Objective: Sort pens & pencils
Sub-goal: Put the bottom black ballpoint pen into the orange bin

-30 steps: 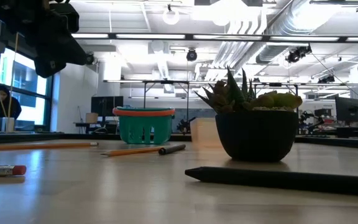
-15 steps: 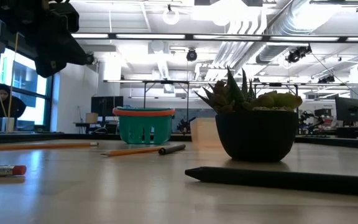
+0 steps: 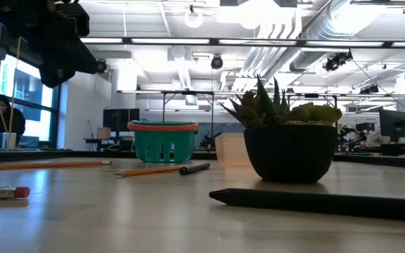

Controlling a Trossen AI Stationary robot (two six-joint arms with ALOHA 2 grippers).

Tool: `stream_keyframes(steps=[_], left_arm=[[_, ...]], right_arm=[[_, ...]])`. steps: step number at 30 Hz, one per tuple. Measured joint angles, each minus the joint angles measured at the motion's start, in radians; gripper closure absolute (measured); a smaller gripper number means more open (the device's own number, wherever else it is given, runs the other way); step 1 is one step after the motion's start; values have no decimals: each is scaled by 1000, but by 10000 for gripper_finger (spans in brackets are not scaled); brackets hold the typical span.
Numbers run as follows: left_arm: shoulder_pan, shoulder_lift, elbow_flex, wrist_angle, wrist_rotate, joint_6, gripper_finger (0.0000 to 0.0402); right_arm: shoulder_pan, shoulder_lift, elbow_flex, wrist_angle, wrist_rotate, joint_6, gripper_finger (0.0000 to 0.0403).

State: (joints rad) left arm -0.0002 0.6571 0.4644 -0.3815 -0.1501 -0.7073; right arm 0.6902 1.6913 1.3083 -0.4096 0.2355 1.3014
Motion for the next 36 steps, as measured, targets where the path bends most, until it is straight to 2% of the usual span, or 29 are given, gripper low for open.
stream_keyframes(steps=[11, 21, 29, 36], left_arm=[[0, 0, 0, -39, -26, 4, 344], [0, 0, 0, -33, -40, 10, 344], [0, 0, 0, -31, -45, 22, 344], [0, 0, 0, -31, -52, 22, 344]], right_arm=[[12, 145, 0, 4, 9, -72, 334], [10, 175, 0, -128, 149, -107, 335], [-2, 175, 0, -97, 113, -198, 331], [-10, 175, 0, -95, 96, -281, 308]])
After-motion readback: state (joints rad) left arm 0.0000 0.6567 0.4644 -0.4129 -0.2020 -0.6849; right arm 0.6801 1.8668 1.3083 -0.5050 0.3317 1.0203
